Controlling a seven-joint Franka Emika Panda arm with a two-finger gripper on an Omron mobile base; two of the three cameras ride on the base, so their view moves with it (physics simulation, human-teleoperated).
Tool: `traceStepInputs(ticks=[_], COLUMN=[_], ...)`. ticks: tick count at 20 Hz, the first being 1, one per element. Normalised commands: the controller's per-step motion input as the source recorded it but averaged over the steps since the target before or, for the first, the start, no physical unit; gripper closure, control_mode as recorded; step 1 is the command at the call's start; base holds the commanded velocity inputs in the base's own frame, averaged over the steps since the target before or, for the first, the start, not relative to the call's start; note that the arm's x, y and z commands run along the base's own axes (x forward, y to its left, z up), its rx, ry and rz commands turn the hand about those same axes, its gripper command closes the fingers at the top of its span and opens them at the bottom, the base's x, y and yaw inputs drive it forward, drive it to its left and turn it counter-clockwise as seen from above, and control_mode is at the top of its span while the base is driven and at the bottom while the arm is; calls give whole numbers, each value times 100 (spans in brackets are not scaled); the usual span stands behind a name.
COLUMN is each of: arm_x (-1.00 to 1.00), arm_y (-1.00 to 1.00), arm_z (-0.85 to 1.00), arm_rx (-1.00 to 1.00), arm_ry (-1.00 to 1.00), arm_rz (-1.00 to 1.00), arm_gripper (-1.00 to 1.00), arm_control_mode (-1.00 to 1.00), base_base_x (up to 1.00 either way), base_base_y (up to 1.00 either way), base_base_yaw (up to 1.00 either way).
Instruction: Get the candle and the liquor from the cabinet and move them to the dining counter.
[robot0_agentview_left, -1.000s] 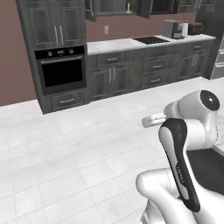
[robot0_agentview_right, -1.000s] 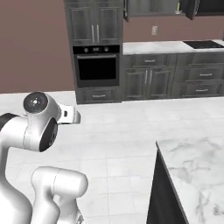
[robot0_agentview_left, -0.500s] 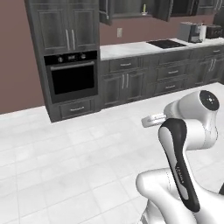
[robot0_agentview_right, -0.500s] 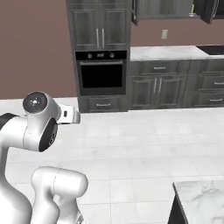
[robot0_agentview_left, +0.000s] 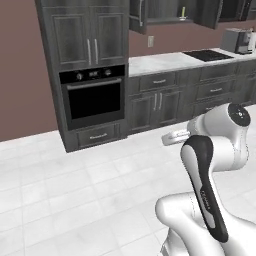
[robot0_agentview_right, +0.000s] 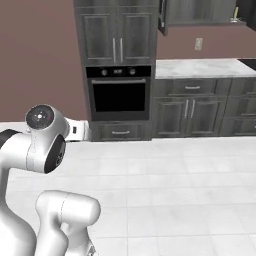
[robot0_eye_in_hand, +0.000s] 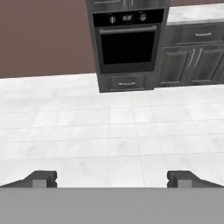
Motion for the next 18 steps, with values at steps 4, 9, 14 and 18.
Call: traceStepInputs(ticks=[4,9,14,18], arm_x=[0,0,0,0], arm_y=[0,0,0,0], arm_z=[0,0,0,0], arm_rx=[0,0,0,0], arm_ry=[0,0,0,0], arm_rz=[0,0,0,0], arm_gripper=[-100,-100,-100,-100], arm_control_mode=[100,100,100,100], base_base_x=[89,90,91,87], base_base_y=[2,5,4,0], base_base_yaw=[2,0,0,0])
